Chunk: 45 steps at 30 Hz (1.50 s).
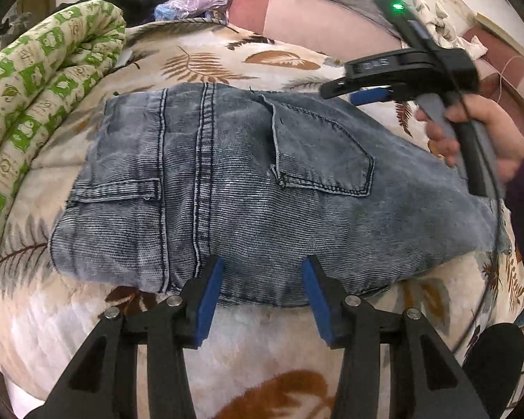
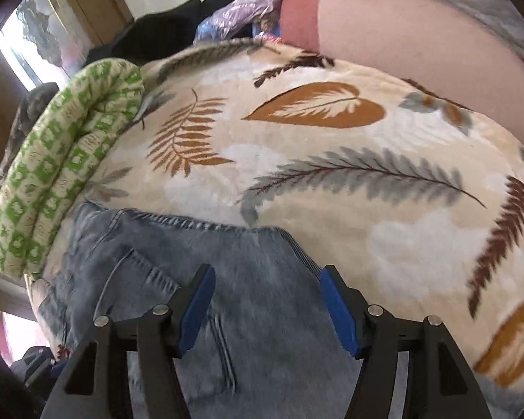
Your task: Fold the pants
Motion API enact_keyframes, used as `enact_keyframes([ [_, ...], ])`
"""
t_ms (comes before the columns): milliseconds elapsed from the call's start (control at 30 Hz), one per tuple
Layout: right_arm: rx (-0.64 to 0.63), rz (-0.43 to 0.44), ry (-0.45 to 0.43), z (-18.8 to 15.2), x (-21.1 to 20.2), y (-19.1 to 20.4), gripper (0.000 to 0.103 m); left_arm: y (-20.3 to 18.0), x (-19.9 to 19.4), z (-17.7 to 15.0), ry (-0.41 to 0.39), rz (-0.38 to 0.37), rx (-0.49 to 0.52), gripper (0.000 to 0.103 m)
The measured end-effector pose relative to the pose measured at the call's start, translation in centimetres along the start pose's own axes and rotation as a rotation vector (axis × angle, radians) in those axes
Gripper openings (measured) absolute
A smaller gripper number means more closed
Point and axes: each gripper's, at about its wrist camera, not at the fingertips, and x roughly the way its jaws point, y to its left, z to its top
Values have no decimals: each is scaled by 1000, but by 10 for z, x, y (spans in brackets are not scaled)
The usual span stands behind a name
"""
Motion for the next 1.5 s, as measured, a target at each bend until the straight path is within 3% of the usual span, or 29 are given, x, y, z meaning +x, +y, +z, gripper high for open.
enact_keyframes([
  [100, -19, -12, 51, 5, 20, 1, 64, 3, 1, -2, -5, -20, 3, 49],
  [267, -59, -3, 100, 3, 31, 5, 23, 5, 2, -3, -14, -33, 4, 49],
  [300, -77, -25, 92, 3, 29, 9, 18, 5, 1, -3, -15, -34, 3, 49],
  [333, -98, -71, 76, 4, 26, 12, 5, 5, 1, -3, -16, -33, 0, 49],
  [533, -59, -143, 11, 11, 23, 12, 5, 5, -5, -4, -27, -32, -12, 49],
  [633, 5, -133, -6, 13, 24, 3, 5, 2, -7, -6, -40, -15, 2, 49],
  [733, 19, -155, -19, 10, 32, 2, 5, -1, -2, -9, -38, 5, 36, 49],
  [900, 131, -61, -72, 1, 16, -7, 12, -1, -3, -12, -63, 3, 55, 49],
  [1000, 202, -32, -168, -22, -26, -10, 26, -4, -4, -16, -83, 20, 79, 49],
  [1133, 285, -15, -308, -88, -91, -20, 66, -10, -9, -18, -98, 54, 92, 49],
  [1233, 348, 16, -361, -141, -129, -34, 67, -20, -20, -23, -114, 83, 113, 49],
  [1367, 411, -41, -440, -202, -182, -67, 67, -41, -31, -29, -111, 63, 155, 49],
  [1500, 538, -108, -516, -235, -227, -122, 67, -71, -42, -28, -115, 32, 217, 49],
])
